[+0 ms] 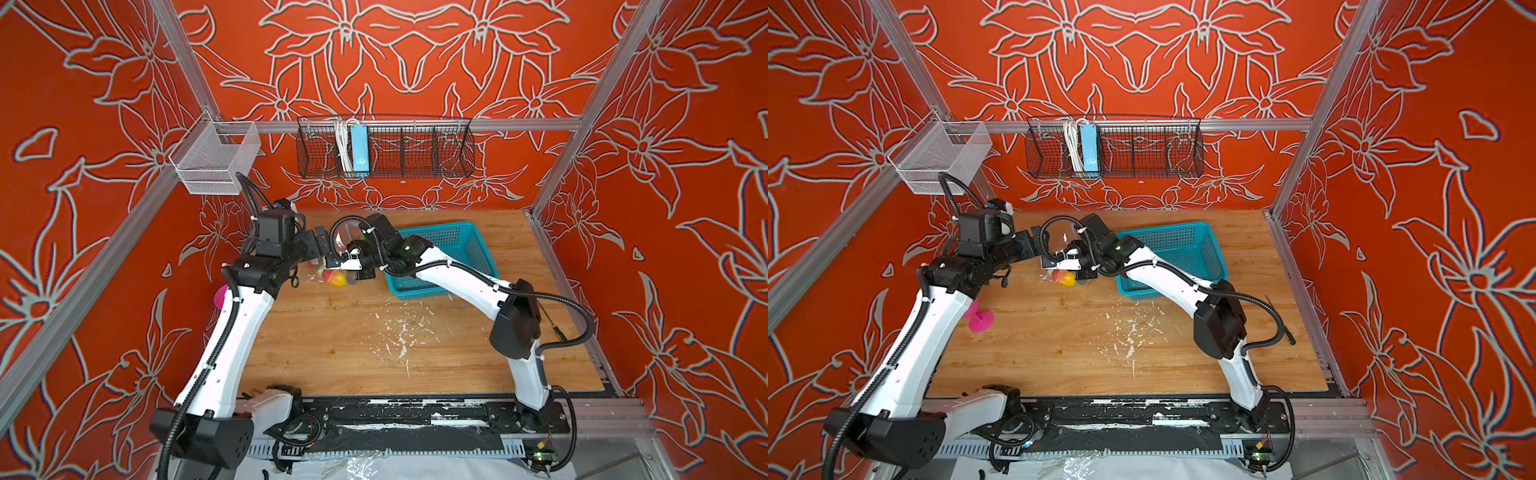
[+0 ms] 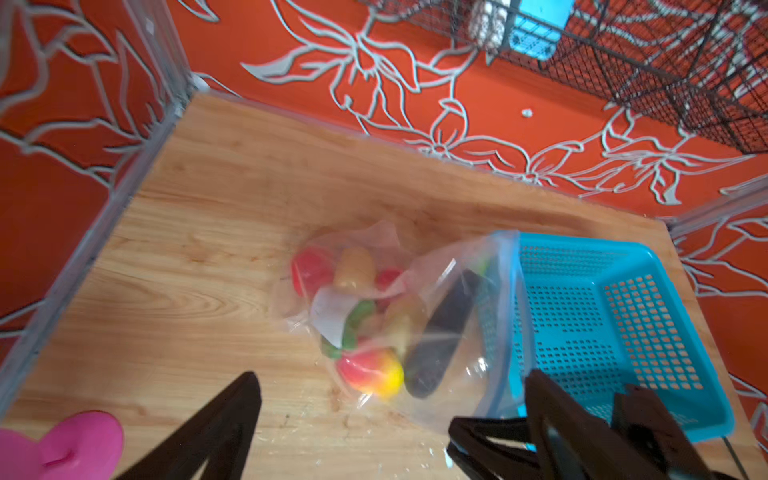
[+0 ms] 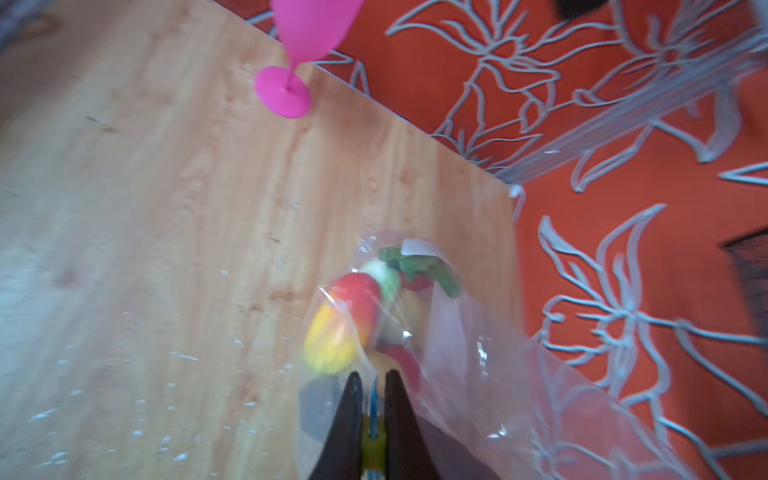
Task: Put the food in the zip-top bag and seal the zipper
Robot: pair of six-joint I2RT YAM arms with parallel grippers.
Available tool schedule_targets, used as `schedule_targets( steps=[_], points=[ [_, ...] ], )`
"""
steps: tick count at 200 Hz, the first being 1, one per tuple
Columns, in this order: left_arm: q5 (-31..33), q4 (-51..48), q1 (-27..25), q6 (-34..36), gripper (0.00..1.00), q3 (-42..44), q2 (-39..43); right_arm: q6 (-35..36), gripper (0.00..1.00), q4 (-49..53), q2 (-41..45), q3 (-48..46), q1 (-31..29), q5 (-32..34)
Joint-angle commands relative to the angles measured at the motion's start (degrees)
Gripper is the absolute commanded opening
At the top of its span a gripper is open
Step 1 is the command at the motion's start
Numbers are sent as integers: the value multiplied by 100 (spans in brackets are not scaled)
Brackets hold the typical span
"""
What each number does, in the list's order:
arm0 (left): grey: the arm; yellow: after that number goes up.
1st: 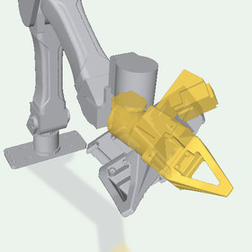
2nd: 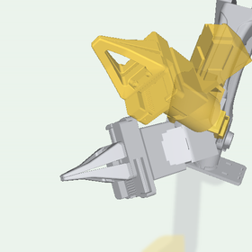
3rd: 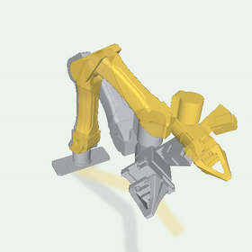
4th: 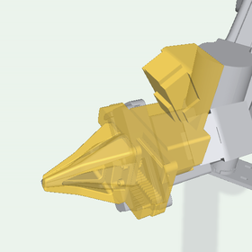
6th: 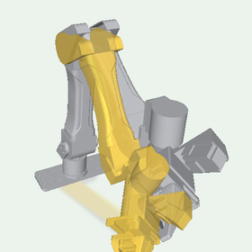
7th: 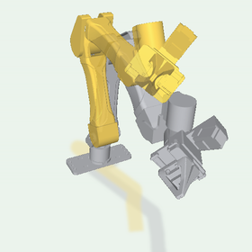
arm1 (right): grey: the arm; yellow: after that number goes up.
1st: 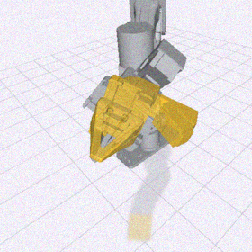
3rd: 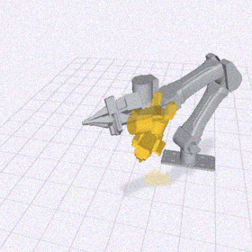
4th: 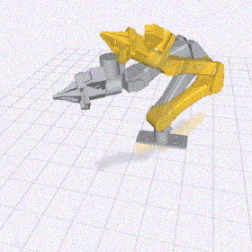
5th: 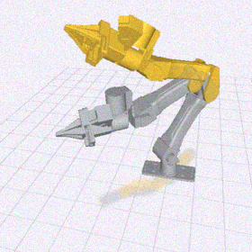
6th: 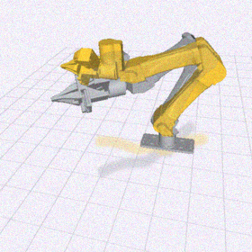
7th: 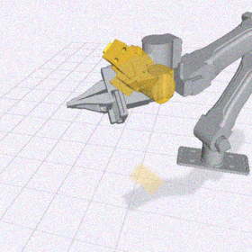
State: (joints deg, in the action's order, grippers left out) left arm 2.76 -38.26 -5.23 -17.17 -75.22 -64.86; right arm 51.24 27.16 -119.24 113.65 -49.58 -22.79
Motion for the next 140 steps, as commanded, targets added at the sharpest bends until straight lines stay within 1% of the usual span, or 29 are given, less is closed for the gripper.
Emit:
schedule_targets(
  steps=[1,13,34,35,51,60,87,111,129,140],
  points=[
    [-262,-657,-48,558,98,430,619,-886,0,-136,-110,394,326,-508],
    [-535,-594,-48,659,98,653,784,-919,0,-145,-124,404,353,-574],
    [-1064,-516,-48,692,98,1047,785,-1094,0,-79,-205,571,402,-675],
    [-1079,-516,-48,681,98,1059,876,-1105,0,-66,-218,589,404,-679],
    [-1046,-518,-48,502,100,1245,1054,-1287,0,88,-370,829,482,-798],
    [-921,-425,-48,386,98,1386,1195,-1379,0,84,-413,888,497,-814],
    [-1323,277,-42,346,97,1959,1640,-1483,0,95,-464,1026,506,-862],
    [-1598,760,-48,382,97,2293,1545,-1567,0,288,-596,1349,511,-949],
    [-1951,1211,-48,411,97,2483,1454,-1643,0,435,-729,1574,511,-982],
    [-2016,1436,-48,429,99,2556,1397,-1674,0,479,-790,1662,511,-994]
  ],
)
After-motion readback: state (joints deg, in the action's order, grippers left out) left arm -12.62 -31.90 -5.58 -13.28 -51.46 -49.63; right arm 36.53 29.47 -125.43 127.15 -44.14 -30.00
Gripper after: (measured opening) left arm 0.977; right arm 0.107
